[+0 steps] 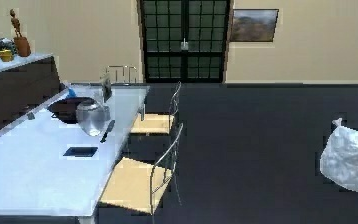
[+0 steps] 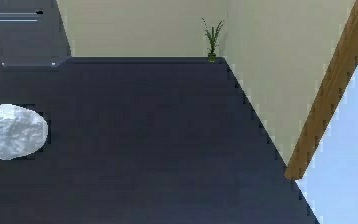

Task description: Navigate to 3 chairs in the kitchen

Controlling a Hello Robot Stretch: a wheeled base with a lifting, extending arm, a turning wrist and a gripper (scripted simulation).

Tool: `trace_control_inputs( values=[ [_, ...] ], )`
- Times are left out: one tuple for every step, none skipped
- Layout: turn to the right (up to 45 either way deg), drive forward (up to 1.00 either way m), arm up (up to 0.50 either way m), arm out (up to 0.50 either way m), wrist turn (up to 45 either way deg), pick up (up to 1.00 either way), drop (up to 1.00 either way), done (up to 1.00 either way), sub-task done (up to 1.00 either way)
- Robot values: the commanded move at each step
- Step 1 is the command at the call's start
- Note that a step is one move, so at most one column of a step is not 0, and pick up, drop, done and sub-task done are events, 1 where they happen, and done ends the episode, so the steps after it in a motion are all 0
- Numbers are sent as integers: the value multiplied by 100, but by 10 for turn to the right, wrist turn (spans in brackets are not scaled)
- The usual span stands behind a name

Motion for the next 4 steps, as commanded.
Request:
trace_control_inputs(
  values=[
    [-120,0,0,0,0,0,0,0,0],
    [0,0,0,0,0,0,0,0,100],
    [450,0,0,0,0,0,0,0,0],
    [120,0,0,0,0,0,0,0,0]
  ],
)
